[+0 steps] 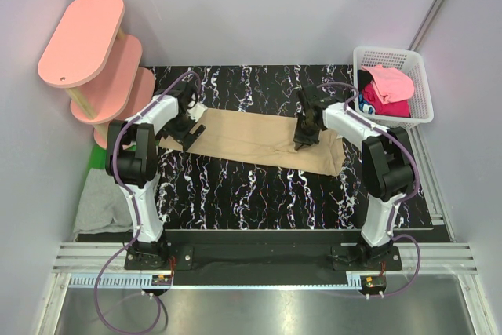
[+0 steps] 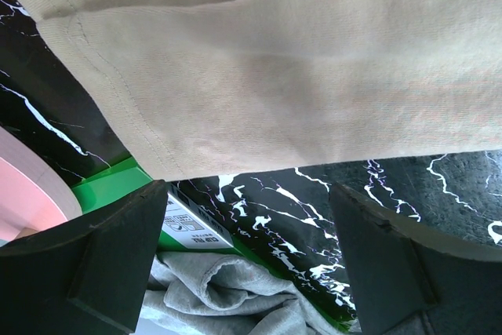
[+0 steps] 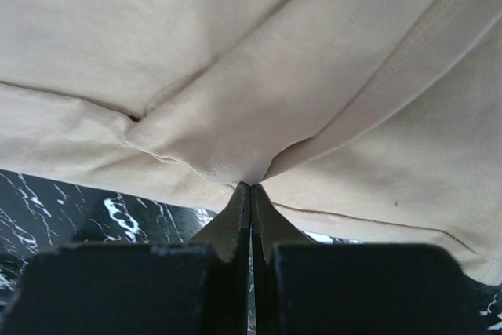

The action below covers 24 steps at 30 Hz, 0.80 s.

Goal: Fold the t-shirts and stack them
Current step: Fold the tshirt

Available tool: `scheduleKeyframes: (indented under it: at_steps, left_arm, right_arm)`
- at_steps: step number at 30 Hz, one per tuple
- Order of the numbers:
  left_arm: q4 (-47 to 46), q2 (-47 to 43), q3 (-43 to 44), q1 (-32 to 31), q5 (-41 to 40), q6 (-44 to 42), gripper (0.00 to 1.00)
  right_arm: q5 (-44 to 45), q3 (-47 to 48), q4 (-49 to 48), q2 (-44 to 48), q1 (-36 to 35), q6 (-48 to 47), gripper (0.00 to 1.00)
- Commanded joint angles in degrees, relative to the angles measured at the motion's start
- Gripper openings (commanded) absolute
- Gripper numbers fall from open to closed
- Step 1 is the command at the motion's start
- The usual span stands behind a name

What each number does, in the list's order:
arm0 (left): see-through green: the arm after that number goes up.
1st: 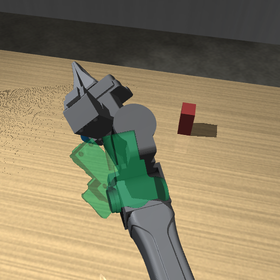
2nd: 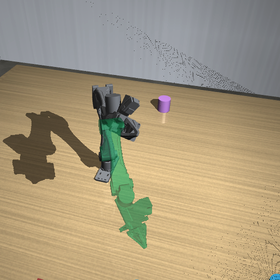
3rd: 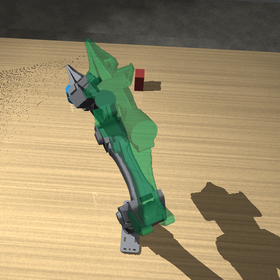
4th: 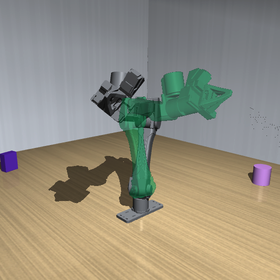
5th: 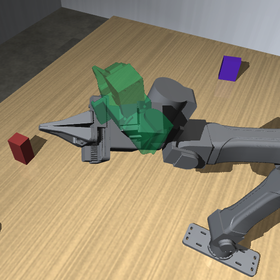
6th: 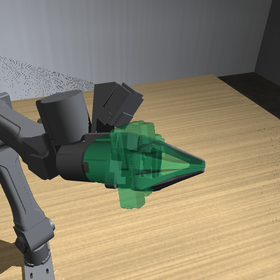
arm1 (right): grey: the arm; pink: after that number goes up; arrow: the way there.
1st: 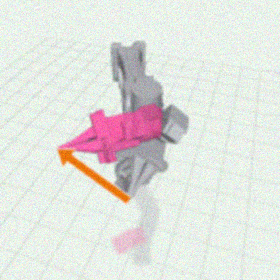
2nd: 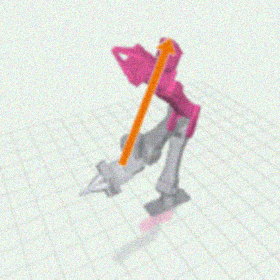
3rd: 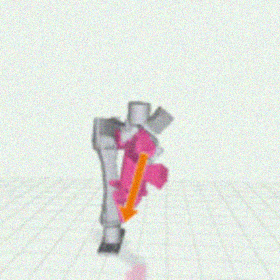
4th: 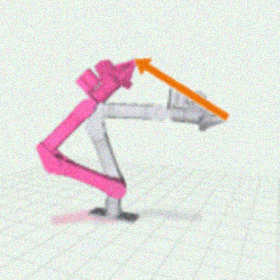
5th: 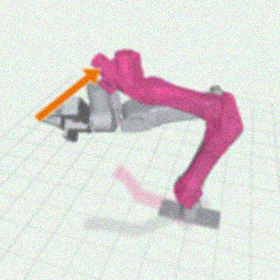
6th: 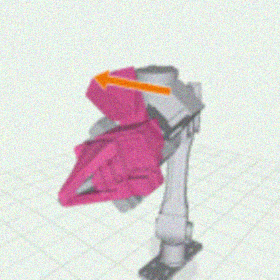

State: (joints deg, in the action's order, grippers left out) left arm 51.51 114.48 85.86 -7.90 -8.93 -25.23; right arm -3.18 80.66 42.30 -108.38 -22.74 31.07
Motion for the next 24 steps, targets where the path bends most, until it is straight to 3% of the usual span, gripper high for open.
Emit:
scheduleKeyframes:
  at_steps: [1,8,18,19,21,24]
  left_arm:
    - [-0.8,-2.5,0.5,0.3,0.6,-0.7,0.89]
    - [-0.9,-2.8,0.1,0.3,0.8,-0.4,0.89]
    - [-0.8,-3.1,0.1,0.3,1.0,-0.5,0.89]
    - [-0.7,-3.2,0.1,0.3,1.0,-0.4,0.89]
    - [-0.7,-3.3,0.2,0.3,1.2,-0.3,0.89]
    - [-0.5,-3.3,0.0,0.2,1.8,-0.1,0.89]
  right_arm:
    - [-0.8,5.8,-0.6,-1.4,0.2,0.3,0.00]
    - [-2.3,16.4,0.8,-7.6,0.3,0.8,0.00]
    - [-2.6,21.9,0.7,-14.3,0.8,1.5,0.00]
    - [-2.6,22.1,0.7,-14.6,0.9,1.4,0.04]
    - [-2.5,22.7,0.7,-15.9,1.2,1.3,0.38]
    - [-2.0,25.3,1.4,-17.9,2.0,0.2,0.57]
